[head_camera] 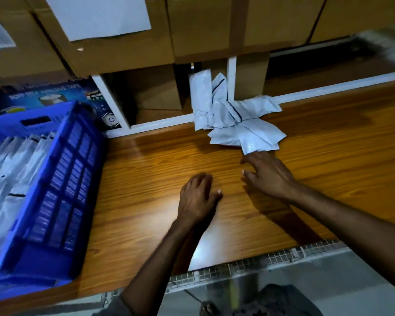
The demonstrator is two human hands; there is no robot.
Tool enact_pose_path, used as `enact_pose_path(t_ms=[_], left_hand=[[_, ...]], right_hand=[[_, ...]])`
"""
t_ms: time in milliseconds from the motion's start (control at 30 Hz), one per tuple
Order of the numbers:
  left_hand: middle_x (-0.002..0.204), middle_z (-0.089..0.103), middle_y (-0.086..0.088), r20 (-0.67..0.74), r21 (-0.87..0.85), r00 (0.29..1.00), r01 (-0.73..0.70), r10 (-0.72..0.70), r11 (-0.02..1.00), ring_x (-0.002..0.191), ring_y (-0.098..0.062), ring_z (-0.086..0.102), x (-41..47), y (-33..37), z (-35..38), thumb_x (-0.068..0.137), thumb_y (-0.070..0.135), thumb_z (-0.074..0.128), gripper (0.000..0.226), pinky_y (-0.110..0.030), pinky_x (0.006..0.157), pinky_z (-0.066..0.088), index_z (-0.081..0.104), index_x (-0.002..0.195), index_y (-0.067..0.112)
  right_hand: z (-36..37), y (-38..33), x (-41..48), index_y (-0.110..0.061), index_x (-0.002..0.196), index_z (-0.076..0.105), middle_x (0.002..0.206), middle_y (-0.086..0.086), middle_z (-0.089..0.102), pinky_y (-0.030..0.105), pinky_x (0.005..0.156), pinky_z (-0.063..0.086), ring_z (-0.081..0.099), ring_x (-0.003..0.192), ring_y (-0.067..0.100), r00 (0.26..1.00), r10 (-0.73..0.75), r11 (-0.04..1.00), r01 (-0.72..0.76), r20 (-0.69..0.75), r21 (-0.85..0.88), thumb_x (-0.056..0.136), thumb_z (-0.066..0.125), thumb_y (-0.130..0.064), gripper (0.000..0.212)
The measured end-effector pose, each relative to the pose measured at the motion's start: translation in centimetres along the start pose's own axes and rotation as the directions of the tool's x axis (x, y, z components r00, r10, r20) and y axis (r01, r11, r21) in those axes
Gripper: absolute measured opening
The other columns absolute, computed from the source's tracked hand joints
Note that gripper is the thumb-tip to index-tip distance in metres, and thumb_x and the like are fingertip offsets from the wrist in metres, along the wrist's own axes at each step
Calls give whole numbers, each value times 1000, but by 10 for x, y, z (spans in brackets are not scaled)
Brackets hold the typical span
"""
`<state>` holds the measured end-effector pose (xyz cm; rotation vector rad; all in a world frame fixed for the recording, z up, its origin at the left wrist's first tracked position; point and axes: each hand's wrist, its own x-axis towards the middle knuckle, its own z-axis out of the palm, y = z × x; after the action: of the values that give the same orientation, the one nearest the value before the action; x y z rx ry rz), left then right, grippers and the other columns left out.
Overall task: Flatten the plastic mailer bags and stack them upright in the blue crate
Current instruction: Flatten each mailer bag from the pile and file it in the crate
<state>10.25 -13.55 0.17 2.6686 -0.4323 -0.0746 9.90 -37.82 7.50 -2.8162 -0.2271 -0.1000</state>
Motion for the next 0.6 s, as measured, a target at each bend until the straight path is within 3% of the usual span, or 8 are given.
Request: enact_pose_path(t_ms=[67,133,400,533,600], left_hand=[[171,15,6,46,54,999,10,-13,998,158,-16,5,13,4,9,99,73,31,75,-40,125,8,24,162,32],[172,1,9,37,97,999,14,-17,995,158,-12,-8,28,7,15,97,79,21,81,-39,126,-3,11,164,34],[172,-4,11,-105,105,961,266,-255,958,157,-9,-12,60,12,21,99,79,16,78,-39,127,-6,9,164,36],[171,-10,13,-109,125,949,307,-295,943,156,-10,-17,61,14,20,98,80,14,75,-41,126,-11,5,163,43],[171,-11,14,-102,128,947,315,-304,940,156,-8,-19,62,13,19,99,79,14,73,-40,126,-13,4,162,44]], right_hand=[[-3,12,17,-23,126,62,128,-1,63,37,92,43,53,120,22,998,20,1000,-20,-66,3,95,64,-39,35],[-7,20,42,-24,128,59,132,0,60,41,94,42,52,123,25,995,-9,1000,8,-104,-12,96,62,-42,37],[-7,17,190,-14,150,40,155,14,38,50,110,39,37,140,36,963,-216,975,205,-159,-84,92,66,-42,70],[0,-9,271,-18,158,26,167,17,10,55,122,17,8,154,41,939,-331,920,299,-92,-254,87,71,-50,90],[7,-17,303,-20,160,21,168,19,4,59,122,9,1,154,43,931,-356,887,310,-79,-343,83,71,-60,101]])
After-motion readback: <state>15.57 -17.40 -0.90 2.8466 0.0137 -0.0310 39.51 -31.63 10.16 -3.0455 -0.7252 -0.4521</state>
